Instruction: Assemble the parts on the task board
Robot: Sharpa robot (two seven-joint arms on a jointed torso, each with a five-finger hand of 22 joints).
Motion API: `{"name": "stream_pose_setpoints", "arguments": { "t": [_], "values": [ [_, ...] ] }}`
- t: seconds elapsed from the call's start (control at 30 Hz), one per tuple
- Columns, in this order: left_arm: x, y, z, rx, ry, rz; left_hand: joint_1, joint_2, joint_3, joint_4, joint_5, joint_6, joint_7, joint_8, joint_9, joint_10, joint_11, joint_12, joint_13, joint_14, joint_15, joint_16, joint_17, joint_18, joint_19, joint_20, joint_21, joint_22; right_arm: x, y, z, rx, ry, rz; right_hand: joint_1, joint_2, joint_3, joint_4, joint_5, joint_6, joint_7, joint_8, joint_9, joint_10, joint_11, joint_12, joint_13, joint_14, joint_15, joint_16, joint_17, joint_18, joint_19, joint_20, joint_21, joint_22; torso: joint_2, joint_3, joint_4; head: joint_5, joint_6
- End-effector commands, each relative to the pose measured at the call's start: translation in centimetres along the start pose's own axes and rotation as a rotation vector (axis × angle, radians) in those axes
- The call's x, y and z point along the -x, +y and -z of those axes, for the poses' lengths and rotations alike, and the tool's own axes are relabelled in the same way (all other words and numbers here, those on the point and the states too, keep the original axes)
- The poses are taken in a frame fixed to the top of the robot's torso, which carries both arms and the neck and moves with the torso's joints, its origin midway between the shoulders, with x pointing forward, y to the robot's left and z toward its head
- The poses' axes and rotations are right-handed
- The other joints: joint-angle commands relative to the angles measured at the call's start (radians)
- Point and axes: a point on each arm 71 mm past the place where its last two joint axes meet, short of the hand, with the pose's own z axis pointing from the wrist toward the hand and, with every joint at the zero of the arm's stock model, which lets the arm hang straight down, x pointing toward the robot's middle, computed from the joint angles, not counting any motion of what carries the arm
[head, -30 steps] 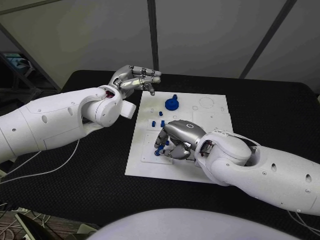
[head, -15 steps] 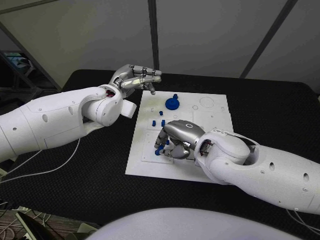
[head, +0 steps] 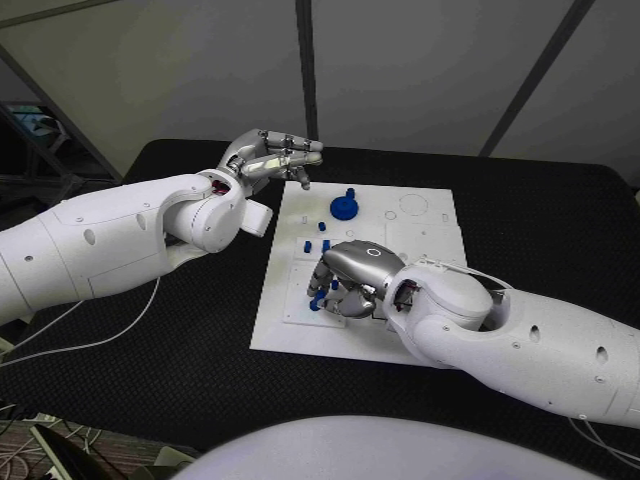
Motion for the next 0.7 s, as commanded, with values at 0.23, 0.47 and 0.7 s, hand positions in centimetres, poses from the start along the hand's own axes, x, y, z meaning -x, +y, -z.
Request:
{"name": "stream_pose_setpoints", "arguments": {
  "t": [0.23,0.47,0.7],
  "values": [
    [-0.15,-0.12,-0.06,-0.003,0.012,0.005,0.005,0.008,0.006,0.002,-0.001,-0.001,0.005,-0.004,-0.001,-0.007,0.0,-0.004,0.0,-0.008,-0.002,-0.004,-0.001,-0.01,-0.006,0.002,0.003,0.002,-0.34,-0.03,-0.15,0.005,0.033,0.027,-0.004,0.01,-0.008,-0.003,0.006,-0.024,0.014,-0.017,-0.004,-0.004,-0.009,-0.026,-0.006,0.033,0.008,0.0,-0.004,-0.005,-0.007,0.01,-0.006,-0.009,0.0,0.0,-0.0008,0.001,0.002],
    [-0.12,-0.11,-0.05,-0.001,0.012,0.006,0.005,0.008,0.006,0.002,-0.001,-0.001,0.005,-0.004,-0.001,-0.007,0.0,-0.004,0.0,-0.008,-0.002,-0.004,-0.001,-0.01,-0.006,0.002,0.003,0.002,-0.24,-0.17,-0.13,0.006,0.013,0.018,-0.05,-0.032,-0.027,0.012,0.019,-0.116,0.027,-0.047,-0.024,-0.117,0.022,-0.087,-0.037,0.029,0.034,-0.001,-0.012,0.005,-0.037,0.033,-0.041,-0.058,0.0,0.0004,-0.0004,0.001,0.002],
    [-0.17,-0.09,-0.09,0.0,0.015,0.007,0.005,0.008,0.006,0.002,-0.001,-0.001,0.005,-0.004,-0.001,-0.007,0.0,-0.004,0.0,-0.008,-0.002,-0.004,-0.001,-0.01,-0.006,0.002,0.003,0.002,0.16,0.0,-0.05,0.025,-0.041,0.005,-0.061,-0.054,-0.068,0.014,0.0,-0.179,0.012,-0.045,-0.024,-0.222,0.04,-0.078,-0.043,0.015,0.049,-0.022,-0.051,0.02,-0.076,0.05,-0.093,-0.126,0.0,0.001,-0.0009,-0.001,0.005]
  ]
}}
